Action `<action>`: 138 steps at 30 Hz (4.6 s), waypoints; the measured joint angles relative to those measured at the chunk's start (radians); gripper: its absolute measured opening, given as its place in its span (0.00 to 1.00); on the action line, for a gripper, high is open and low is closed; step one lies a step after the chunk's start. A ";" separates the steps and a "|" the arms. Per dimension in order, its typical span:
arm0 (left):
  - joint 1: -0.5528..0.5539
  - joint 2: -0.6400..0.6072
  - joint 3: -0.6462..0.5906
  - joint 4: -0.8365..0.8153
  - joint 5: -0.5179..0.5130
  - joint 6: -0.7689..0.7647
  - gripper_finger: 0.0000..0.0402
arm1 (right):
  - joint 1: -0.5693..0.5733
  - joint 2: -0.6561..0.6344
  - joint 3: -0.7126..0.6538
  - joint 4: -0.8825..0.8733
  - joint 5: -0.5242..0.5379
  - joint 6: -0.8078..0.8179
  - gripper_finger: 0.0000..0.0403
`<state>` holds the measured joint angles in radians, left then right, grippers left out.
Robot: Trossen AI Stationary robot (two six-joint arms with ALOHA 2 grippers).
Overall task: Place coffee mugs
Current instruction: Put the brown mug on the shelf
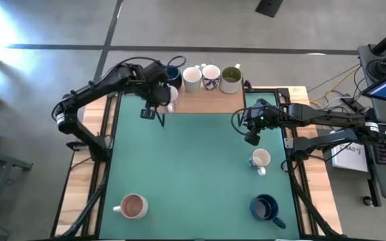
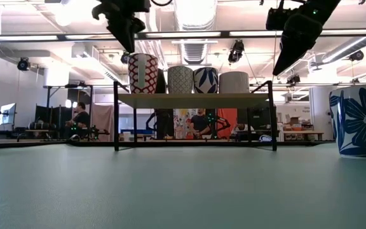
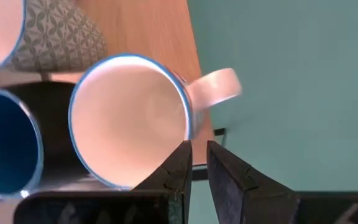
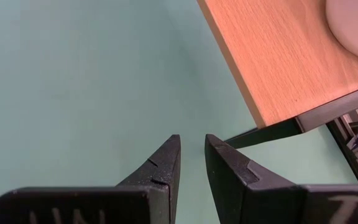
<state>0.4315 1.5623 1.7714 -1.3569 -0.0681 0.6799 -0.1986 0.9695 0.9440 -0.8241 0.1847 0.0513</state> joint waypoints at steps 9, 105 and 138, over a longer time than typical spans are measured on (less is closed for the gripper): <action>-0.050 -0.027 -0.001 -0.086 0.086 -0.246 0.08 | 0.000 0.000 0.000 0.000 0.000 0.000 0.16; -0.579 -0.014 -0.780 0.557 0.150 -1.465 0.03 | 0.000 0.000 0.000 0.000 0.000 0.000 0.16; -0.253 -0.014 -0.749 0.583 0.086 -1.193 0.10 | 0.000 0.000 0.000 0.000 0.000 0.000 0.16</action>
<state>0.1789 1.5478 1.0228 -0.7738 0.0183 -0.5128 -0.1989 0.9694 0.9440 -0.8238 0.1847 0.0513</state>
